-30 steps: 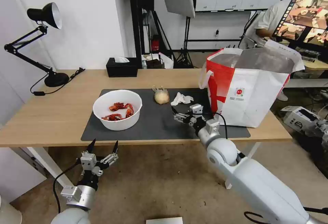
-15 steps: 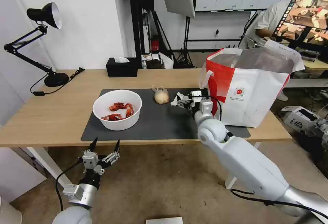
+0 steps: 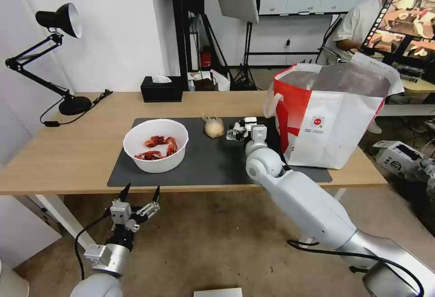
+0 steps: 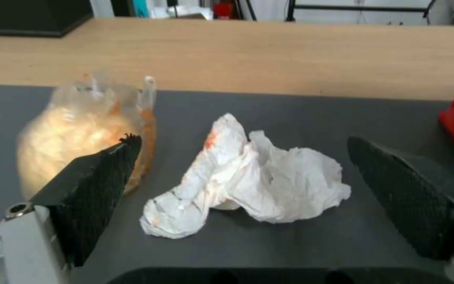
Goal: Pick up the trash from the table and place it into the takeout bag.
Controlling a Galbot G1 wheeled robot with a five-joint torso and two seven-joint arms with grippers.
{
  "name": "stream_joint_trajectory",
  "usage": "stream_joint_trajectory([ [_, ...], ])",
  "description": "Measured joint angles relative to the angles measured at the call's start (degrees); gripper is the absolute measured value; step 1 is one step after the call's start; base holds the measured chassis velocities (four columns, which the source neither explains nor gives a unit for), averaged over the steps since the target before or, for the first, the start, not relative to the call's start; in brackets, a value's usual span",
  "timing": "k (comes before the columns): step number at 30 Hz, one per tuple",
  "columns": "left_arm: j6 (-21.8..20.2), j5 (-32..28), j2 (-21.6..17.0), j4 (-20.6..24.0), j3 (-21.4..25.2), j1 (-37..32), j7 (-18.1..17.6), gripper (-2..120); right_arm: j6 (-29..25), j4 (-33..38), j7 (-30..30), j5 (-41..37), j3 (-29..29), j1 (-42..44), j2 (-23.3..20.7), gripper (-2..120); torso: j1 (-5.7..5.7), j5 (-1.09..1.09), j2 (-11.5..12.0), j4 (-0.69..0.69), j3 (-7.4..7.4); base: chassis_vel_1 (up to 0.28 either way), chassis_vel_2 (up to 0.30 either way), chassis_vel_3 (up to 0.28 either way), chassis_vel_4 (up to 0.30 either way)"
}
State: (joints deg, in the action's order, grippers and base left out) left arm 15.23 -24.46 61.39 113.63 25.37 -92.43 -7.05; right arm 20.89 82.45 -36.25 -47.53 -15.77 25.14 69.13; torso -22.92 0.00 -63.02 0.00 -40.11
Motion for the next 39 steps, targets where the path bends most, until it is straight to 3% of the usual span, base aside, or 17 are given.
stream_joint_trajectory([
  [39,-1.27,-1.08,-0.93,0.59,0.1,0.05,0.11,100,6.28,-12.16,5.54,-1.52,0.49,-5.05,3.71,100,0.0,0.0,-0.01,0.0,0.0,0.0,0.0,0.0,0.0],
])
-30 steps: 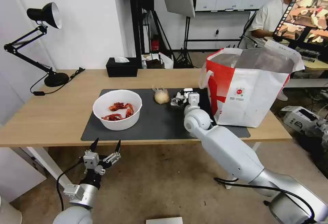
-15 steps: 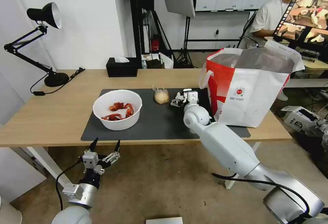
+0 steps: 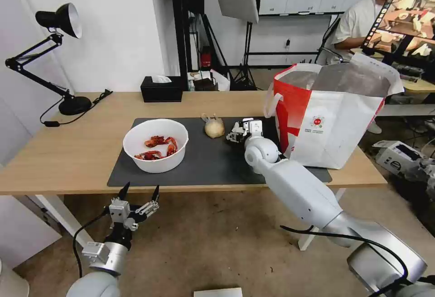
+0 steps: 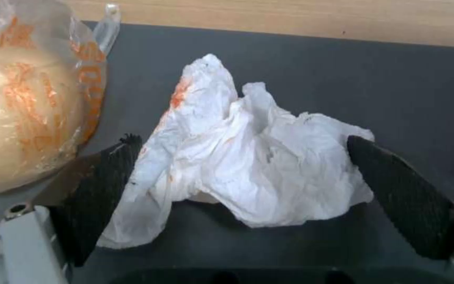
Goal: Pick up the trash from the table and place it into the takeout bag.
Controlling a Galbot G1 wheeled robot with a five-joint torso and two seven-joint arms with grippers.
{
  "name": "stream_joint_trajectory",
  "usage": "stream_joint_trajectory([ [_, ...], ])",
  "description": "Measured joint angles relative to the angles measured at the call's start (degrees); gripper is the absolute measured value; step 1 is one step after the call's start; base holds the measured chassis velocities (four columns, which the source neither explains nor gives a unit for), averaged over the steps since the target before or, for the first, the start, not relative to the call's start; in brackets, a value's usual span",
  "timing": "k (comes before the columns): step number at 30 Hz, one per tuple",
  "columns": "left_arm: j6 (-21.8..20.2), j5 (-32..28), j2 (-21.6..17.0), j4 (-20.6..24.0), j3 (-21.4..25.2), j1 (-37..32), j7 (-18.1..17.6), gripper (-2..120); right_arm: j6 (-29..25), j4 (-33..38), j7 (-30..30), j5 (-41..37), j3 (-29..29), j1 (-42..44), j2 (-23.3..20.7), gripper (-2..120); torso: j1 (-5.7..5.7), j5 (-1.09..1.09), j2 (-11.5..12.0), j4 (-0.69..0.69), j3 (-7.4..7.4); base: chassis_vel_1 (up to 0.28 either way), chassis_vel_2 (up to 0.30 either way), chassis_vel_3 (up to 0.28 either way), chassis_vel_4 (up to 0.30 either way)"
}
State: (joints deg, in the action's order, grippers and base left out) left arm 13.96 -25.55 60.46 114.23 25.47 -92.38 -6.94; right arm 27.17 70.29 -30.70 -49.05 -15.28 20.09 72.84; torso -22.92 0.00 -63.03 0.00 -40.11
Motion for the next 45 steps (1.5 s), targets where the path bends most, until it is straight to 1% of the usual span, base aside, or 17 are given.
stream_joint_trajectory([
  [5,0.0,0.04,0.28,-0.02,-0.43,0.01,0.01,100,0.2,-0.57,0.0,0.01,0.04,-0.11,0.32,99,0.0,0.0,0.0,0.0,0.0,0.0,0.0,0.0,0.0],
  [9,0.0,0.08,0.43,-0.08,-0.56,0.0,0.02,100,0.21,-0.8,0.01,-0.02,0.08,-0.11,0.44,89,0.0,0.0,0.0,0.0,0.0,0.0,0.0,0.0,0.0],
  [11,0.01,0.1,0.5,-0.12,-0.59,-0.03,0.03,100,0.21,-0.88,0.05,-0.23,0.17,-0.11,0.54,77,0.0,0.0,0.0,0.0,0.0,0.0,0.0,0.0,0.0],
  [13,0.02,0.1,0.5,-0.12,-0.59,-0.03,0.03,100,0.21,-0.88,0.05,-0.31,0.2,-0.11,0.55,73,0.0,0.0,0.0,0.0,0.0,0.0,0.0,0.0,0.0],
  [15,0.05,0.11,0.52,-0.12,-0.67,-0.06,0.03,100,0.19,-0.69,0.01,-0.79,0.41,0.12,0.57,62,0.0,0.0,0.0,0.0,0.01,0.0,0.0,0.0,0.0],
  [17,0.05,0.11,0.52,-0.12,-0.69,-0.07,0.03,100,0.17,-0.66,-0.01,-0.83,0.46,0.17,0.57,60,0.0,0.0,0.0,0.01,0.01,0.0,0.0,0.0,0.0],
  [19,0.09,0.12,0.54,-0.13,-0.89,-0.07,0.03,100,-0.13,-0.23,-0.04,-0.93,0.85,0.65,0.51,46,0.0,0.0,0.0,0.0,0.01,0.0,0.0,0.0,0.0],
  [21,0.11,0.12,0.55,-0.13,-0.97,-0.07,0.03,100,-0.27,-0.06,-0.05,-0.93,0.96,0.8,0.43,42,0.0,0.0,0.0,0.0,0.01,0.0,0.0,0.0,0.0],
  [24,0.13,0.16,0.58,-0.14,-1.16,-0.05,0.03,100,-1.17,0.32,-0.06,-0.9,1.05,1.11,0.15,32,0.0,0.0,0.0,0.0,0.0,0.0,0.0,0.0,0.0],
  [27,0.15,0.21,0.64,-0.16,-1.44,-0.03,0.03,100,-3.37,1.51,-0.06,-0.55,1.31,1.69,-0.48,17,0.0,0.0,0.0,0.0,0.0,0.0,0.0,0.0,0.0],
  [29,0.15,0.23,0.65,-0.17,-1.52,-0.02,0.03,100,-3.94,2.12,-0.11,-0.47,1.4,1.93,-0.73,14,0.0,0.0,0.0,0.0,0.0,0.0,0.0,0.0,0.0],
  [31,0.17,0.26,0.65,-0.17,-1.73,0.02,0.02,100,-5.25,3.52,-0.37,0.2,1.51,2.67,-1.4,3,0.0,0.0,0.0,0.0,0.0,0.0,0.0,0.0,0.0],
  [33,0.19,0.27,0.65,-0.15,-1.85,0.02,0.02,100,-6.08,4.16,-0.38,1.03,1.53,3.08,-1.83,0,0.0,0.0,0.0,0.0,0.0,0.0,0.0,0.0,0.0],
  [39,0.23,0.32,0.64,0.41,-2.0,-0.23,0.02,100,-8.52,6.96,-0.51,3.92,1.77,4.5,-3.48,0,0.0,0.01,0.0,0.0,0.0,0.0,0.0,0.0,0.0],
  [41,0.24,0.34,0.57,0.66,-1.84,-0.44,0.0,100,-10.65,10.49,-0.74,9.3,1.95,5.73,-4.96,0,0.0,0.01,0.0,0.0,0.0,0.0,0.0,0.0,0.0],
  [42,0.24,0.34,0.57,0.66,-1.84,-0.44,0.0,100,-10.65,10.49,-0.74,9.3,1.95,5.73,-4.96,0,0.0,0.01,0.0,0.0,0.0,0.0,0.0,0.0,0.0],
  [45,0.28,0.38,0.56,0.88,-1.7,-0.57,0.0,100,-13.04,17.65,-2.44,13.92,2.03,8.43,-7.18,0,0.0,0.01,0.0,0.0,0.0,0.0,0.0,0.0,0.0],
])
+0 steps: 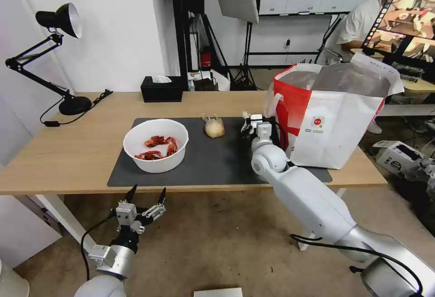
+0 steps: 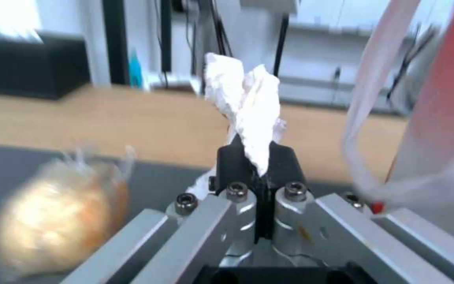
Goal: Pick up the trash from the table and place it into the takeout bag.
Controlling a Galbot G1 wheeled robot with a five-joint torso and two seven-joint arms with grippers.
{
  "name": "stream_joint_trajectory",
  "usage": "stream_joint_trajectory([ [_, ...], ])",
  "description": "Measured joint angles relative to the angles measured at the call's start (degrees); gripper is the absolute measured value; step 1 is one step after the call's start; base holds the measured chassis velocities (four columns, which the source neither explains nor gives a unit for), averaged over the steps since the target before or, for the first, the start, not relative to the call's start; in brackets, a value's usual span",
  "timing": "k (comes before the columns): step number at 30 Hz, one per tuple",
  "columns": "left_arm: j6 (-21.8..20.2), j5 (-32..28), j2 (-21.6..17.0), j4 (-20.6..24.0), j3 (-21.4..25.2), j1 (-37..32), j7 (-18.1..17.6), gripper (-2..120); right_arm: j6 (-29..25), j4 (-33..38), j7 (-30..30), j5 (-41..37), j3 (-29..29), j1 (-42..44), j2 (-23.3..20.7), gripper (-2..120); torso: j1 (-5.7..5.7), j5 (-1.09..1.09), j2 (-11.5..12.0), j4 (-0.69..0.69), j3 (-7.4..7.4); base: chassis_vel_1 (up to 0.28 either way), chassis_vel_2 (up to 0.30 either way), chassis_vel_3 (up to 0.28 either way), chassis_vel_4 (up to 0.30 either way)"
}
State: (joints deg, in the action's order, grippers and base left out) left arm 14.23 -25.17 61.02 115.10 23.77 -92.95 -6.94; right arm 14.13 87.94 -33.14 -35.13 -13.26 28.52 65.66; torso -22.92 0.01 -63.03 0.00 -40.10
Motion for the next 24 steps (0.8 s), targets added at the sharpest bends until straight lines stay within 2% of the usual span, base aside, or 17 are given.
stream_joint_trajectory([
  [1,0.0,0.0,0.0,0.0,0.0,0.0,0.0,100,0.0,0.0,0.0,0.0,0.0,0.0,0.0,0,0.0,0.0,0.0,0.0,0.0,0.0,0.0,0.0,0.0],
  [4,0.02,0.36,0.5,0.03,-0.02,-0.23,-0.05,100,-4.14,7.2,-1.2,5.35,0.72,3.93,-1.65,0,0.0,0.0,0.0,0.0,0.0,0.0,0.0,0.0,0.0],
  [7,0.05,0.88,0.73,0.04,-0.09,-0.59,-0.09,100,-7.33,11.13,-1.31,9.2,1.7,6.35,-2.29,0,0.0,0.0,0.0,-0.01,0.0,0.0,0.0,0.0,0.0],
  [11,0.11,1.1,0.91,0.06,-0.1,-0.83,-0.11,100,-11.26,13.77,-1.01,13.88,3.36,7.84,-2.62,0,0.0,0.0,0.0,0.0,0.0,0.0,0.0,0.0,0.0],
  [13,0.11,1.1,0.91,0.06,-0.1,-0.83,-0.11,100,-11.26,13.77,-1.01,13.88,3.36,7.84,-2.62,0,0.0,0.0,0.0,0.0,0.0,0.0,0.0,0.0,0.0],
  [15,0.16,1.15,1.07,0.08,-0.1,-0.85,-0.13,100,-14.62,14.44,-1.02,16.77,5.04,7.07,-2.52,0,0.0,0.0,0.0,0.0,0.0,0.0,0.0,0.0,0.0],
  [18,0.2,1.2,1.24,0.09,-0.15,-0.85,-0.13,100,-15.85,14.12,-1.65,18.04,6.19,5.48,-2.28,0,0.0,-0.01,0.0,0.01,0.0,0.0,0.0,0.0,0.0],
  [24,0.26,1.28,1.39,0.29,-0.21,-0.9,-0.16,100,-14.45,12.68,-6.01,18.08,8.05,2.21,-2.35,0,0.0,0.0,0.0,0.01,0.0,0.0,0.0,0.0,0.0],
])
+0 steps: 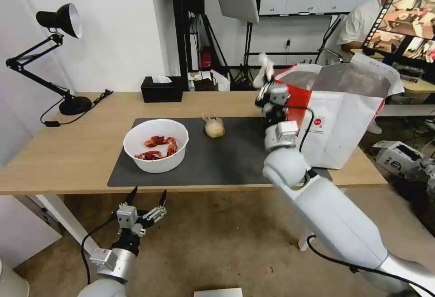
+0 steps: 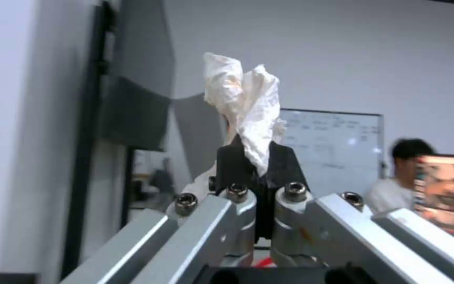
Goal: Pick up the trash from the table and place it into the takeout bag.
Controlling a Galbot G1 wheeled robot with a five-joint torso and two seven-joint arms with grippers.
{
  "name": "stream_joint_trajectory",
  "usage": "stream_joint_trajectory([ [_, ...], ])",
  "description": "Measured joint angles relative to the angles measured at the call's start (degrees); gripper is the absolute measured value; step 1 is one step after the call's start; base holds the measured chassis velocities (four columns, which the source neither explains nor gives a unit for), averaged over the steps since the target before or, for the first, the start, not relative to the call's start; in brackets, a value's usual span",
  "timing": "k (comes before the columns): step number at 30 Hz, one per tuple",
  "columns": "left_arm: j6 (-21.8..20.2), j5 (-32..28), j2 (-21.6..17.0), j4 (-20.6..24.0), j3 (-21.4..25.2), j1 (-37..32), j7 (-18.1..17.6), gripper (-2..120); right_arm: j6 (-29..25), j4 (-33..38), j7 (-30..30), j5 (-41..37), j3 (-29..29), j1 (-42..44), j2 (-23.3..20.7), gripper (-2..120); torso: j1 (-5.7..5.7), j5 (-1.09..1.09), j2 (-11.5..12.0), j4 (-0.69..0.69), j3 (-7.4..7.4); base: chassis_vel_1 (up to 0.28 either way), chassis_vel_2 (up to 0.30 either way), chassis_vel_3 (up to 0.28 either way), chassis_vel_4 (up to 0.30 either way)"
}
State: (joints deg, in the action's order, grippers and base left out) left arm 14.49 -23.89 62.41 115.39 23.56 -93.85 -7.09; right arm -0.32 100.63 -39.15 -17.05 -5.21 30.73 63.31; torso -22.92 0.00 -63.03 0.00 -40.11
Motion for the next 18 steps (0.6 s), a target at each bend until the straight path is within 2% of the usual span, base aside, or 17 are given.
stream_joint_trajectory([
  [3,0.02,0.0,-0.14,0.26,0.26,-0.18,-0.01,100,4.91,-0.35,-4.93,-2.42,1.59,-1.47,-0.78,0,0.0,0.01,0.0,0.0,0.0,0.0,0.0,0.0,0.0],
  [11,0.04,0.0,0.17,0.51,0.15,-0.47,-0.01,100,8.89,-0.9,-6.83,-6.86,2.92,-2.91,-3.91,0,0.0,0.0,0.0,-0.01,0.0,0.0,0.0,0.0,0.0],
  [18,0.05,0.0,0.44,0.7,-0.18,-0.61,0.03,100,11.89,-0.46,-9.28,-10.91,2.81,-3.07,-4.23,3,0.0,0.0,0.0,-0.01,0.0,0.0,0.0,0.0,0.0],
])
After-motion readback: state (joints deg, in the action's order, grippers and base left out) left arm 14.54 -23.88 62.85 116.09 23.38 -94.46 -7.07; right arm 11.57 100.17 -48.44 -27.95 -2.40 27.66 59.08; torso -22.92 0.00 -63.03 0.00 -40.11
